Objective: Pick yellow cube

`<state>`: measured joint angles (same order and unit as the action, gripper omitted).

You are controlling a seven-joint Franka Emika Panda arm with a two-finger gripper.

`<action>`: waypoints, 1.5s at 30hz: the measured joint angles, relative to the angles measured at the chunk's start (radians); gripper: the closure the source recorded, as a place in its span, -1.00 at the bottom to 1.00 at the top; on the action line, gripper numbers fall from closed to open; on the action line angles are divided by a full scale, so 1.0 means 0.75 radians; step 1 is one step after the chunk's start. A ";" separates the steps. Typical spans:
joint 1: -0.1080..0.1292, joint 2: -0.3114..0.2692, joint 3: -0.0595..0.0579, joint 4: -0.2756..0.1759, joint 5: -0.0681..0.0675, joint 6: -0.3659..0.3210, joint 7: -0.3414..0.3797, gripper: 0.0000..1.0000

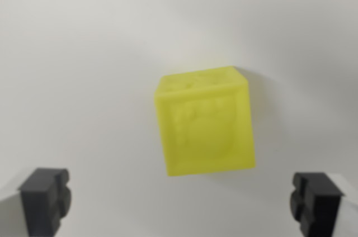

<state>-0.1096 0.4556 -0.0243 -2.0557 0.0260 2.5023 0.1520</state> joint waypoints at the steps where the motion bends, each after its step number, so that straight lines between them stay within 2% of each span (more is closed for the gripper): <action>1: -0.001 0.007 0.000 0.001 0.000 0.007 -0.010 -1.00; 17: -0.025 0.129 0.000 0.030 0.000 0.105 -0.170 -1.00; 37: -0.026 0.282 0.000 0.075 0.009 0.215 -0.206 -1.00; 45: -0.027 0.293 -0.001 0.080 0.010 0.222 -0.212 -1.00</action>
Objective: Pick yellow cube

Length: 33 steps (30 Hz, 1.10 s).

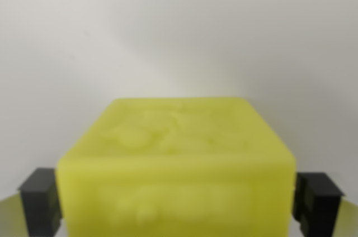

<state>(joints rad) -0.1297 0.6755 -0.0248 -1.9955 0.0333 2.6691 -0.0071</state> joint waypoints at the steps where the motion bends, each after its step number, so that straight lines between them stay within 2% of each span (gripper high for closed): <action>1: 0.000 0.000 0.000 0.000 0.000 0.000 0.000 -1.00; 5: 0.000 0.000 0.000 0.000 0.000 0.000 0.000 -1.00; 6: 0.000 0.000 0.000 0.000 0.000 0.000 0.000 1.00; 11: 0.000 -0.012 0.000 -0.005 0.000 -0.008 0.000 1.00; 33: -0.001 -0.179 0.000 -0.049 -0.011 -0.130 0.008 1.00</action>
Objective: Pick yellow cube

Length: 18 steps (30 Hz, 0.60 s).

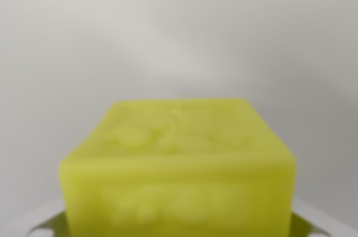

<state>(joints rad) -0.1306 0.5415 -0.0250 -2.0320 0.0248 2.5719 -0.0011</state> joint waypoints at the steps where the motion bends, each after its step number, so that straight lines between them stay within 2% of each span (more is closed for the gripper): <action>1: 0.000 -0.007 0.000 -0.001 -0.001 -0.006 0.000 1.00; 18: -0.001 -0.126 0.000 -0.013 -0.008 -0.112 0.005 1.00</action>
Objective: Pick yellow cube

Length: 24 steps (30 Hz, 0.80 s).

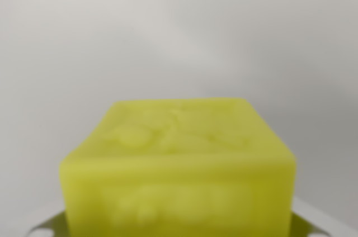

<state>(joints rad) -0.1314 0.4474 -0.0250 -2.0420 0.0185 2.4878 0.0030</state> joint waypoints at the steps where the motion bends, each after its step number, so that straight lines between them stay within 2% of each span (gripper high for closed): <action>1: 0.000 -0.007 0.000 0.000 0.000 -0.006 0.000 1.00; 24: -0.001 -0.148 0.000 0.015 -0.008 -0.163 0.005 1.00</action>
<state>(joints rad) -0.1320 0.3367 -0.0250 -2.0310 0.0125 2.3655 0.0070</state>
